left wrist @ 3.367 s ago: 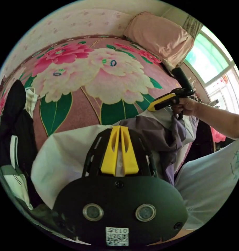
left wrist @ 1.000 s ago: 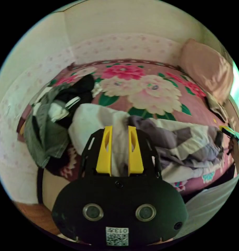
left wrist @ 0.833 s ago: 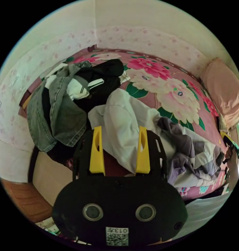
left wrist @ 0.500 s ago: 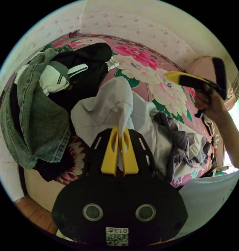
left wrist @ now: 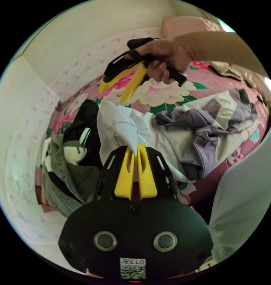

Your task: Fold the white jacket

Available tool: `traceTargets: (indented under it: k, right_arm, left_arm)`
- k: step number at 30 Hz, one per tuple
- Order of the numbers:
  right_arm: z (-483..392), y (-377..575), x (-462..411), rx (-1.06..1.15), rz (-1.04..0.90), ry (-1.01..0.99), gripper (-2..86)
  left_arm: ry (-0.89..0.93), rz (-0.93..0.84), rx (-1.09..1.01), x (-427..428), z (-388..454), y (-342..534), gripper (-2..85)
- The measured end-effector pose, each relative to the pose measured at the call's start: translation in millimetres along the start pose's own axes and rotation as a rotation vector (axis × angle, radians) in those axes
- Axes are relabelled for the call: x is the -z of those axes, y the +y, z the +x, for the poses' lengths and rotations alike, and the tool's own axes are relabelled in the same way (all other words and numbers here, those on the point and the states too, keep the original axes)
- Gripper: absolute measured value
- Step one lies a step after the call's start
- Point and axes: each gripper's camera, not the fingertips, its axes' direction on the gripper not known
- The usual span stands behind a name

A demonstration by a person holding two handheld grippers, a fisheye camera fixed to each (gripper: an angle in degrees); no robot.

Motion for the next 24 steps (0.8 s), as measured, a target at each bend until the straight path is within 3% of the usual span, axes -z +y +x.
traceTargets:
  k: [4, 7, 12, 16, 24]
  right_arm:
    - [1, 37, 11, -0.007, 0.005, -0.059, 15.5]
    - [0, 65, 24, 0.011, -0.032, -0.059, 5.1]
    - [-17, 154, 94, 0.142, 0.022, 0.064, 1.8]
    - [32, 239, 138, 0.05, 0.071, 0.122, 1.7]
    - [125, 300, 110, -0.129, -0.007, 0.364, 3.1]
  left_arm:
    - [-0.107, 0.051, -0.256, 37, 63, -24, 0.6]
    - [-0.161, 0.086, -0.401, 62, 111, -44, 0.6]
    - [-0.026, 0.153, -0.414, 97, 163, -76, 0.7]
    - [0.017, 0.136, -0.486, 92, 224, -101, 0.7]
    - [0.11, -0.045, -0.588, 24, 304, -141, 1.5]
